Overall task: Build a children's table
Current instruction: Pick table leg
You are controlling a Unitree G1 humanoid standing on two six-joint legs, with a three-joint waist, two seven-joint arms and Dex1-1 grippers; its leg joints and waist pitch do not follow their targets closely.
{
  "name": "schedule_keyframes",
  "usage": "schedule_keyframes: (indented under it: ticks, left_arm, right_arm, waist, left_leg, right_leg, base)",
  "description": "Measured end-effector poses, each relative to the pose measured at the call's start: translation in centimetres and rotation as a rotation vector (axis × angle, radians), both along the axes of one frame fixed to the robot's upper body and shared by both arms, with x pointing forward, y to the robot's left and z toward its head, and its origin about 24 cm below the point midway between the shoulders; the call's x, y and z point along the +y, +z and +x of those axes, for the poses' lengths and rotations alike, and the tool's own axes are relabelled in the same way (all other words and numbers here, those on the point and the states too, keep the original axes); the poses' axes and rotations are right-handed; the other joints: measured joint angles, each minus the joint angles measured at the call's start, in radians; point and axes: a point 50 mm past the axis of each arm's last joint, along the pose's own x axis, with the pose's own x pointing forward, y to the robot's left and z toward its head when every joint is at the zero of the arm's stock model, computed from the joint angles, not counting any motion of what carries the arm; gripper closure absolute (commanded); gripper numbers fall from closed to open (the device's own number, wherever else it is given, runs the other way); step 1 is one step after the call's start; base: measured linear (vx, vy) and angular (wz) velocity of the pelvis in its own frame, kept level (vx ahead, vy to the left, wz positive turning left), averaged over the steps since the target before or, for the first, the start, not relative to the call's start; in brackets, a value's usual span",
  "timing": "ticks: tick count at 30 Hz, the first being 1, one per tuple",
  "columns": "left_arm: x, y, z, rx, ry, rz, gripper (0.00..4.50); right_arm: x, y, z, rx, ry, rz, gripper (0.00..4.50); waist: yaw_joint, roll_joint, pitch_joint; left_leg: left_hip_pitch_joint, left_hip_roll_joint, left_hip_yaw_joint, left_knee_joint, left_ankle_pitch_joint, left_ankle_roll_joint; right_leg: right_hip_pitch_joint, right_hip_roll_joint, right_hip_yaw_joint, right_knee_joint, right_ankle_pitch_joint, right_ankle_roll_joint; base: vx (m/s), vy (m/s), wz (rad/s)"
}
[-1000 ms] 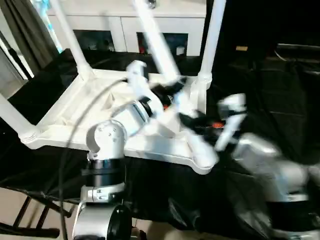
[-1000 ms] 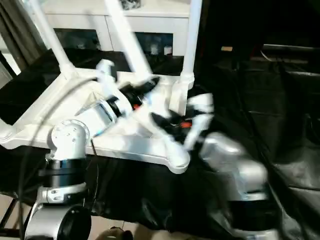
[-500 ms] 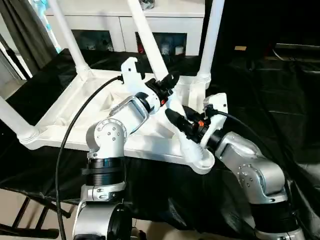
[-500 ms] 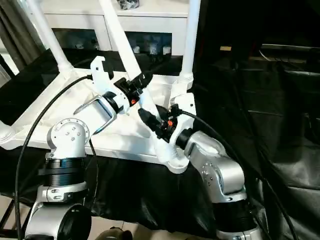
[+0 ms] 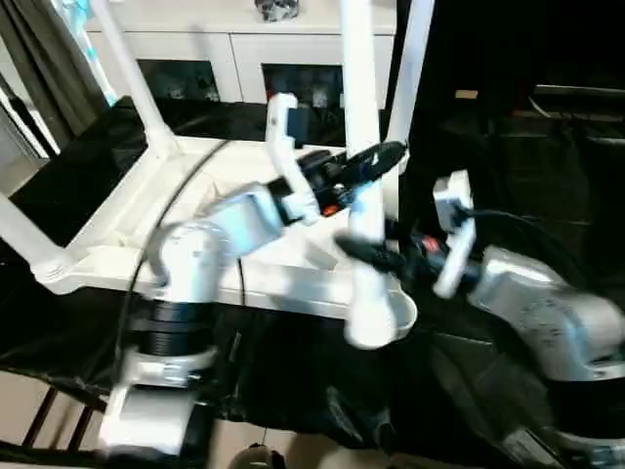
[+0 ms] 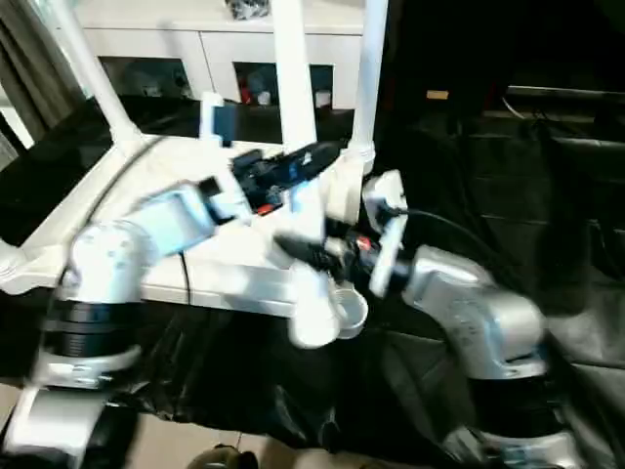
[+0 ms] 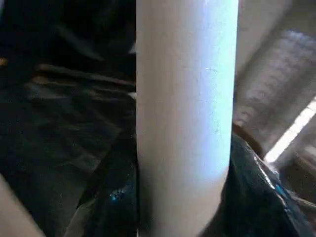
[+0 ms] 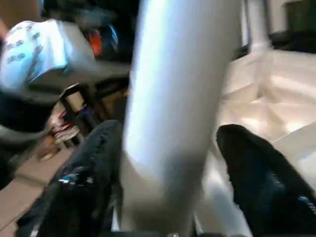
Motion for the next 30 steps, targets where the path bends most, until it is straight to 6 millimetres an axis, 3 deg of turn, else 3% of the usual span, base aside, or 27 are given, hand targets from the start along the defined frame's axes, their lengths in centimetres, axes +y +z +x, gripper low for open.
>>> schedule_keyframes:
  ticks: [3, 14, 21, 22, 25, 30]
  left_arm:
    - [-0.2, 0.6, -0.5, -0.041, -0.091, -0.035, 2.71]
    - [-0.8, 0.8, -1.3, -0.079, -0.226, -0.072, 2.71]
    - [-0.7, 0.7, -1.3, -0.083, -0.235, -0.075, 2.71]
    - [-0.6, 0.7, -1.3, -0.083, -0.234, -0.075, 2.36]
    - [-0.4, 0.8, -1.2, -0.078, -0.217, -0.089, 2.01]
    - [-0.2, 0.7, -0.5, -0.102, -0.079, -0.04, 1.88]
  right_arm:
    - [0.1, 0.0, -0.6, 0.039, 0.106, 0.02, 0.96]
    - [0.5, -0.5, -1.7, 0.102, 0.265, -0.008, 1.93]
    - [0.6, -0.6, -1.8, 0.098, 0.272, -0.022, 2.48]
    - [0.6, -0.5, -1.8, 0.095, 0.27, -0.024, 2.56]
    - [0.9, -0.5, -1.6, 0.069, 0.25, -0.018, 2.56]
    - [1.8, -0.9, -0.4, 0.009, 0.07, -0.049, 2.59]
  waist:
    - [0.002, -0.001, -0.001]
    - [0.001, -0.003, -0.001]
    - [0.002, -0.004, -0.002]
    - [0.002, -0.004, -0.002]
    - [0.001, -0.005, -0.001]
    - [-0.001, -0.009, -0.003]
  left_leg:
    - [0.0, 0.0, 0.0, 0.001, 0.0, 0.0]
    - [0.002, 0.0, 0.0, 0.001, 0.0, 0.0]
    - [0.001, 0.0, 0.0, 0.001, 0.001, 0.0]
    - [0.001, 0.0, 0.0, 0.001, 0.001, 0.0]
    - [0.002, 0.0, 0.0, 0.001, 0.001, 0.0]
    - [0.002, 0.0, 0.0, 0.001, 0.001, 0.0]
  right_leg:
    - [0.001, 0.0, 0.0, 0.0, 0.0, -0.001]
    - [0.001, 0.0, 0.0, 0.002, 0.002, -0.003]
    - [0.001, 0.0, 0.0, 0.002, 0.002, -0.003]
    - [0.001, 0.0, 0.0, 0.002, 0.002, -0.003]
    - [0.001, 0.0, 0.0, 0.003, 0.002, -0.003]
    - [0.001, 0.0, 0.0, 0.003, 0.002, -0.003]
  base:
    - [0.0, 0.0, 0.0]
    - [0.0, 0.0, 0.0]
    - [0.0, 0.0, 0.0]
    - [0.0, 0.0, 0.0]
    - [0.0, 0.0, 0.0]
    - [0.0, 0.0, 0.0]
